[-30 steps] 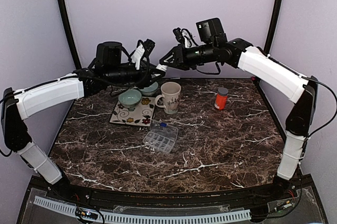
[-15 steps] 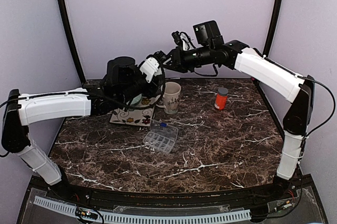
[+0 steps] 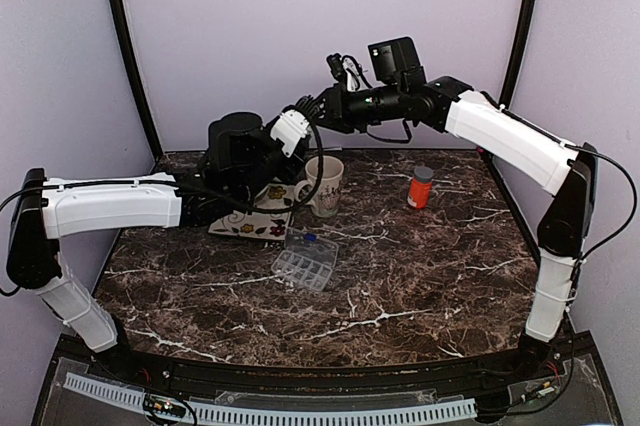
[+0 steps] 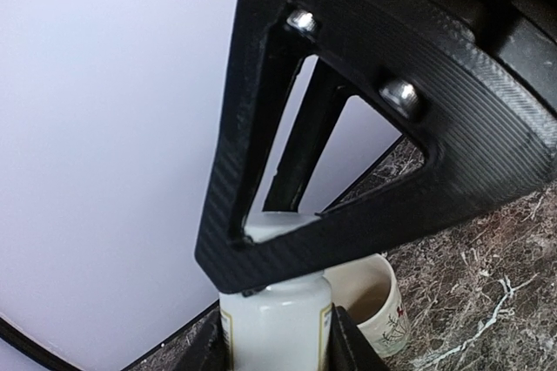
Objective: Sort the pills into containers
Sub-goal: Pass from the left arm to the right
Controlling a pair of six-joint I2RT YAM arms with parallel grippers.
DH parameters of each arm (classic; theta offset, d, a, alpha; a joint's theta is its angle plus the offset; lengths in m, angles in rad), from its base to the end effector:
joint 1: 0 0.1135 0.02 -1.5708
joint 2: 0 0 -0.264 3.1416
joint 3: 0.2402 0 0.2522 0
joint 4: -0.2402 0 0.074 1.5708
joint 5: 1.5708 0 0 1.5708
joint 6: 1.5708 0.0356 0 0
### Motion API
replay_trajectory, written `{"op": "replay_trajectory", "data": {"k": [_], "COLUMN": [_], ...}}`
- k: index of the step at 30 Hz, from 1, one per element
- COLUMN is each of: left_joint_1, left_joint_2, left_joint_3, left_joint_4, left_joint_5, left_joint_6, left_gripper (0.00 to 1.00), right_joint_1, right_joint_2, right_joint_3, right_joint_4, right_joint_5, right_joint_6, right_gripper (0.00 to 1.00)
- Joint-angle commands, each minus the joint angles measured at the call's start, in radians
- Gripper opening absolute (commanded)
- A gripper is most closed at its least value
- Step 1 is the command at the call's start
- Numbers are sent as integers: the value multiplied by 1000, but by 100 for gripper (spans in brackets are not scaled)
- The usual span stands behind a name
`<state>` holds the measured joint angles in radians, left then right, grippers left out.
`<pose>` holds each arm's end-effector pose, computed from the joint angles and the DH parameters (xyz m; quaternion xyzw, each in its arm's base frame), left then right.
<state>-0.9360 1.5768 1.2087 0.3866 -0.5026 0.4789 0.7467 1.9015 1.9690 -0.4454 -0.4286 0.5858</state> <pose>0.2373 -0.2933 0.3473 0.3061 0.6310 0.0131 0.7127 0.3165 0.3131 0.4003 -0.1840 0.7962 0.4775 0.3227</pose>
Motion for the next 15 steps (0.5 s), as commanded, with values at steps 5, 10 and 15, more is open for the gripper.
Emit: {"op": "replay_trajectory", "data": {"k": [5, 10, 15], "left_joint_1": [-31, -29, -29], "left_joint_2": [-34, -63, -99], "left_joint_3": [20, -8, -48], "left_joint_4": [143, 88, 41], "left_joint_5": [51, 88, 132], "left_joint_6": [-8, -47, -93], "left_gripper": [33, 46, 53], "right_joint_1": [16, 11, 5], "right_joint_2": [14, 2, -5], "right_joint_3": [-34, -38, -39], "right_joint_4": [-55, -39, -31], "right_joint_5": [-13, -6, 0], "right_joint_6": [15, 19, 18], "right_gripper": [0, 0, 0]}}
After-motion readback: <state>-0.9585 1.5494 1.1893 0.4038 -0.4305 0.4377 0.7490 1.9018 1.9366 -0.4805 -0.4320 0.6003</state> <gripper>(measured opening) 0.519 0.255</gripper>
